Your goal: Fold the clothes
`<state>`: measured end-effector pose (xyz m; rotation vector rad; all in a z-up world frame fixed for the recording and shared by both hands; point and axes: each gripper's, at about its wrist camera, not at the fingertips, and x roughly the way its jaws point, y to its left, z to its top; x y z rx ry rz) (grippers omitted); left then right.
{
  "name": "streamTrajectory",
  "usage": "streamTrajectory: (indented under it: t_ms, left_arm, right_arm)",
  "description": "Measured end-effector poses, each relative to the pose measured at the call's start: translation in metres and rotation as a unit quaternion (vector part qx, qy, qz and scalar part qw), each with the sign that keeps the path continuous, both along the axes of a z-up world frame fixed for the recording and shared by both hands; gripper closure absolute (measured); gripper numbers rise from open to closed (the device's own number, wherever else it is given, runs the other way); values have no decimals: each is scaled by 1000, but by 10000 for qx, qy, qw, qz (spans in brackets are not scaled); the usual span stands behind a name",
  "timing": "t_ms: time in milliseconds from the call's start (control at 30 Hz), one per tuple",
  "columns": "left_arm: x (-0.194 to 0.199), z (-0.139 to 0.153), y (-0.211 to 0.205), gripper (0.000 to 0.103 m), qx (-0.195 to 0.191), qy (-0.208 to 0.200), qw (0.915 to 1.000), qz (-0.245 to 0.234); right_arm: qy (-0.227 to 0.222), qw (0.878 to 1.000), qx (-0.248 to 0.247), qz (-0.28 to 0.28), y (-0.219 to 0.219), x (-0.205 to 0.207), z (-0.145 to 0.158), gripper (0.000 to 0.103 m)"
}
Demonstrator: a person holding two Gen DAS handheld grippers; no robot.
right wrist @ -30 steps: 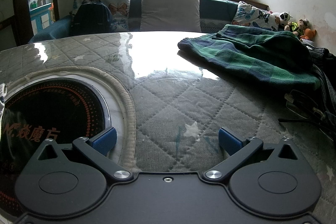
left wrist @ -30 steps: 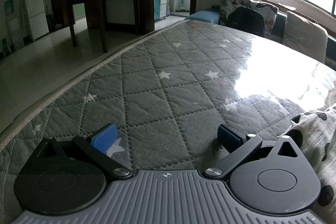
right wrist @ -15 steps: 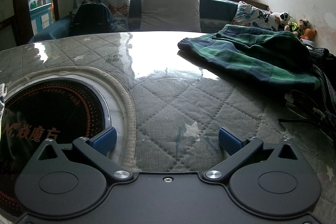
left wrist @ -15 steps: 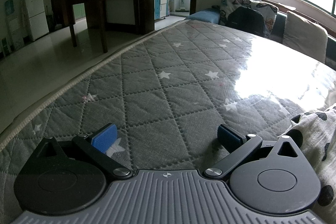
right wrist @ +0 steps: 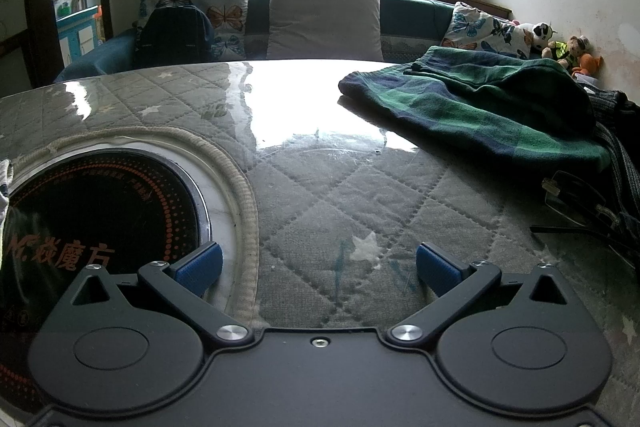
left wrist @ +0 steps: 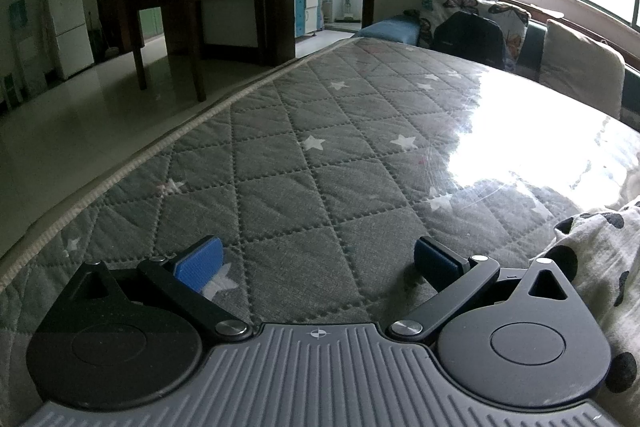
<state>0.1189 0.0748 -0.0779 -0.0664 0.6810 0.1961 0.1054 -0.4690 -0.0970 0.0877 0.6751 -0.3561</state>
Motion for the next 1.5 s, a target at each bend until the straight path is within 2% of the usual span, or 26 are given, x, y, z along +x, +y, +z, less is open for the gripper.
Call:
streamTrajectory:
  t_ms: [667,1500]
  left_arm:
    - [1,0,-1,0,-2,1,10000,0]
    - [1,0,-1,0,-6,-1,10000,-1]
  right_arm:
    - [14,9999,-21,-145,6,0,0,0]
    - [27,9988,-65,-483,28,-33,0,0]
